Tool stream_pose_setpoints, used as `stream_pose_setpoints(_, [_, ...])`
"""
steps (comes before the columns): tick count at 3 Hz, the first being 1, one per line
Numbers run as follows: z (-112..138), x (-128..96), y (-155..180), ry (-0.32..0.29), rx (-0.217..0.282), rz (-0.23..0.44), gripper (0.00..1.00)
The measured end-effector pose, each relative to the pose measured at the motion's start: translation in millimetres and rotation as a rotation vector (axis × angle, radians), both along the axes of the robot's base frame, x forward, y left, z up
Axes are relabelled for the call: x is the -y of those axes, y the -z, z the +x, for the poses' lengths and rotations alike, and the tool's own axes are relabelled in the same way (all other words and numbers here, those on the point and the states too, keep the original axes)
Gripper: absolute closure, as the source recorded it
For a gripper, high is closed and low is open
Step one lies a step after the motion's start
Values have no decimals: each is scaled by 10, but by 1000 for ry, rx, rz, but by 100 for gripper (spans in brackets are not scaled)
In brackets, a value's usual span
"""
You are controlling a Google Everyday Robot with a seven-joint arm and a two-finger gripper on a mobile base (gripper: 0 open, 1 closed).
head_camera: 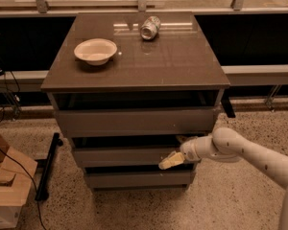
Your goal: Open middle drawer
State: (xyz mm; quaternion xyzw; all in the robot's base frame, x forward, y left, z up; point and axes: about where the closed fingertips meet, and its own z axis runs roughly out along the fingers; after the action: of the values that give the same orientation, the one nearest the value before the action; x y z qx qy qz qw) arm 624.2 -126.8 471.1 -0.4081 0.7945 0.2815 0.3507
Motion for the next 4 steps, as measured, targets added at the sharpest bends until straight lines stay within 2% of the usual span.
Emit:
stream_pose_setpoints(1, [43,18,208,-12,-51,19,24])
stream_pose_setpoints(2, [39,78,224,-4,-61,14,49])
stream_pose_setpoints(3, [39,78,208,-4,-61,14,38])
stream_pose_setpoints(4, [38,76,207,-4,-61,15,13])
